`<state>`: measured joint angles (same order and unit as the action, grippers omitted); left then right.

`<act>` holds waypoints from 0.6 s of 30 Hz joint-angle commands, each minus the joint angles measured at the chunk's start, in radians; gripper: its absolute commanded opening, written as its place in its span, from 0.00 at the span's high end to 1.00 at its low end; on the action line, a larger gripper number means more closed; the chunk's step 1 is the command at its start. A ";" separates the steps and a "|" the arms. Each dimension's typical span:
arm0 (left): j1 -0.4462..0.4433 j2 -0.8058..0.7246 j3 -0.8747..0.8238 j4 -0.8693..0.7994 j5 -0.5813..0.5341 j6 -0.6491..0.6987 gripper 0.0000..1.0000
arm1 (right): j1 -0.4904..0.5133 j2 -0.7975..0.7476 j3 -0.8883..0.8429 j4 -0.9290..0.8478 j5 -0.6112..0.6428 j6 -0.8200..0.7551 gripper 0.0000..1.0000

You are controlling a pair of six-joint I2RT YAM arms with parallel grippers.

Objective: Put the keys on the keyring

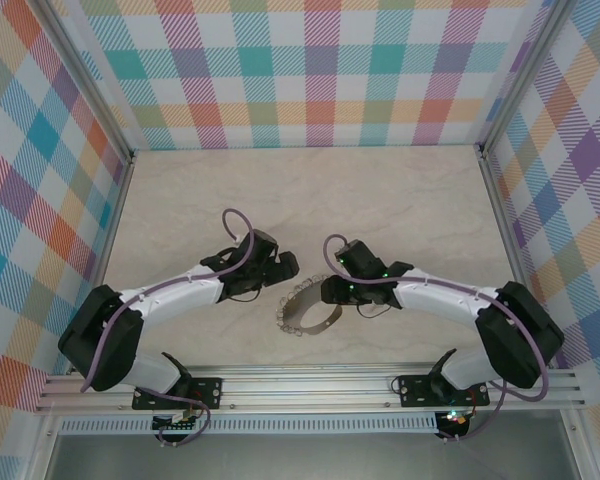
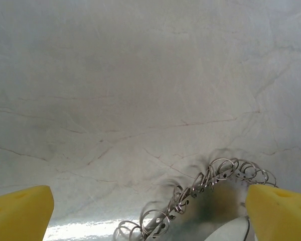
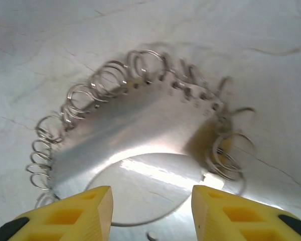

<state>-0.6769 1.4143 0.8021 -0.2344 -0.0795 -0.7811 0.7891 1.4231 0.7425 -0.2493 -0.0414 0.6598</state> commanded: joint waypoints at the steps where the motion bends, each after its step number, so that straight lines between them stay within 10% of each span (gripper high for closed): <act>1: 0.049 -0.046 0.064 -0.072 -0.043 0.054 0.02 | 0.029 0.052 0.039 -0.003 -0.012 0.004 0.55; 18: 0.238 -0.051 0.191 -0.131 -0.005 0.174 0.01 | 0.133 0.301 0.169 0.049 -0.024 0.004 0.56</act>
<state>-0.4519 1.3914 0.9810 -0.3382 -0.0948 -0.6342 0.9077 1.6733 0.8787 -0.2653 -0.0444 0.6659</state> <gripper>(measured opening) 0.990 0.443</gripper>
